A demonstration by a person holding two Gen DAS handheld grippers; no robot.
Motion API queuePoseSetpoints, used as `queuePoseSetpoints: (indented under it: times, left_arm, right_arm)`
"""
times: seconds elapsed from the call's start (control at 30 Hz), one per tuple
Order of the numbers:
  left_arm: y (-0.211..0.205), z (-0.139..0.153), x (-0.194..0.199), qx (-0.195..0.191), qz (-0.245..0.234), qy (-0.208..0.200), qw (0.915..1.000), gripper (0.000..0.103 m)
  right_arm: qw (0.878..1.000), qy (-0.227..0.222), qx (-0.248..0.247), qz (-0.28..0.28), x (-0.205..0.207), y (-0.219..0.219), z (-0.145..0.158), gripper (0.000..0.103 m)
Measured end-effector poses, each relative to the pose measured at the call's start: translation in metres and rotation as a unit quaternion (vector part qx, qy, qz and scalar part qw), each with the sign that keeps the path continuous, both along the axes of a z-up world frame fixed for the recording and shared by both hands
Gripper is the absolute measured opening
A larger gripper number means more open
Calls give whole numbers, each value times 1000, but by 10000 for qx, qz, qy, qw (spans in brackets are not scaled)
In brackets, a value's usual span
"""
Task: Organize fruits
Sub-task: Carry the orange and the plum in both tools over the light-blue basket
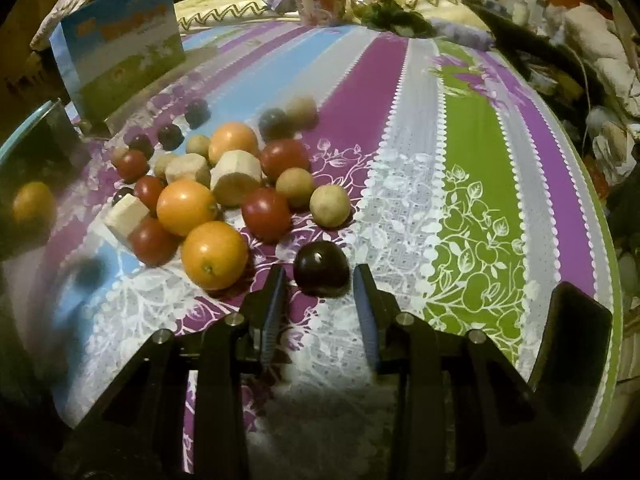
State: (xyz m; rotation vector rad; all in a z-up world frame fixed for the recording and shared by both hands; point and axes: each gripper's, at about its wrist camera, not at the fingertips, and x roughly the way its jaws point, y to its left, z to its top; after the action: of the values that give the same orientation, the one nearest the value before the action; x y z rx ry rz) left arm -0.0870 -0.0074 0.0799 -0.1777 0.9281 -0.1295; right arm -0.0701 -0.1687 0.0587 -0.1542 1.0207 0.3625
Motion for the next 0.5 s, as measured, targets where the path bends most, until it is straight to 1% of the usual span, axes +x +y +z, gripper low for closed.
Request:
queuePoseSetpoints:
  times: [0.07,0.17,0.23,0.27,0.3,0.37,0.43,0.5]
  left_arm:
    - [0,1,1,24,7,3,10000,38]
    - [3,11,2,60,51,-58,10000,38]
    - [10,27,1,139,136,-157,9997,38]
    - [14,32,2,178,175,-175,9995,38]
    - [21,43,0,197,248,-251,9992,38]
    - [34,63,-3,268,386,-375,9982,38]
    - [54,86,-9,322,595,-539,9962,38]
    - [83,115,-16,345,913,-711,9927,38]
  right_arm:
    - [9999,-28,-92,-116,1,1,0,28]
    - [9993,-41,-55,-372,0,-2,12,28]
    - [9984,-102,-12,-555,-2,-2,32,28]
    - [9976,-118,82,-673,-4,-1,48,28]
    - [9971,-152,153,-735,-5,1,59,28]
    - [9959,-366,239,-787,-12,14,94,28]
    - [9945,-517,404,-815,-14,28,122,28]
    - [9929,-585,636,-816,-15,45,146,28]
